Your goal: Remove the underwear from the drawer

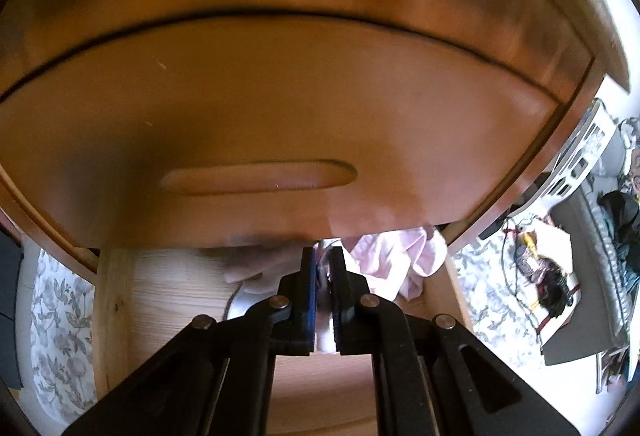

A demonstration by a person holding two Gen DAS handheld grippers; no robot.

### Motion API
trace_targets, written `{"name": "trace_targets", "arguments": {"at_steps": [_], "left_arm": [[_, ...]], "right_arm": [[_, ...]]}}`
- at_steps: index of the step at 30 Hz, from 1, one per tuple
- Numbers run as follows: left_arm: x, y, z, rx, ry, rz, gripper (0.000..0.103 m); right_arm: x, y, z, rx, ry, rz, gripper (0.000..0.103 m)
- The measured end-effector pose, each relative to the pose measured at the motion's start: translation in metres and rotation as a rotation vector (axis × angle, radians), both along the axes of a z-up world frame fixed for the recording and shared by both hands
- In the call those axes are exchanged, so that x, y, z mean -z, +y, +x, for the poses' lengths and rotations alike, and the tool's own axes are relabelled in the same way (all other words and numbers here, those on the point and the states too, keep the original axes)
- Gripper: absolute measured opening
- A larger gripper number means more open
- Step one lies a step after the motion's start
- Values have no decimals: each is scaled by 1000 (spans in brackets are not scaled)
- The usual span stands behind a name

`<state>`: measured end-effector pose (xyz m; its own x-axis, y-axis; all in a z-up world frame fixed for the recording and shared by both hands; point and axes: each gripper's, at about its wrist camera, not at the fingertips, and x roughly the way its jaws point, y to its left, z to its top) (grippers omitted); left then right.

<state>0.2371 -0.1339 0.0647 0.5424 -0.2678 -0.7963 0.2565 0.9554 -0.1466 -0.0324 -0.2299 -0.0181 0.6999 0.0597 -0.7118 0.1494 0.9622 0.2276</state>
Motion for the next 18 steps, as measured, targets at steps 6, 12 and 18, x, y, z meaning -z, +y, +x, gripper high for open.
{"name": "trace_targets", "arguments": {"at_steps": [6, 12, 18], "left_arm": [[-19, 4, -2, 8, -50, -42, 6], [-25, 11, -13, 10, -72, -78, 6], [-54, 21, -21, 20, -131, -97, 5]], "right_arm": [[0, 0, 0, 2, 0, -5, 103], [-1, 0, -1, 3, -2, -8, 103], [-1, 1, 0, 2, -2, -13, 103]]}}
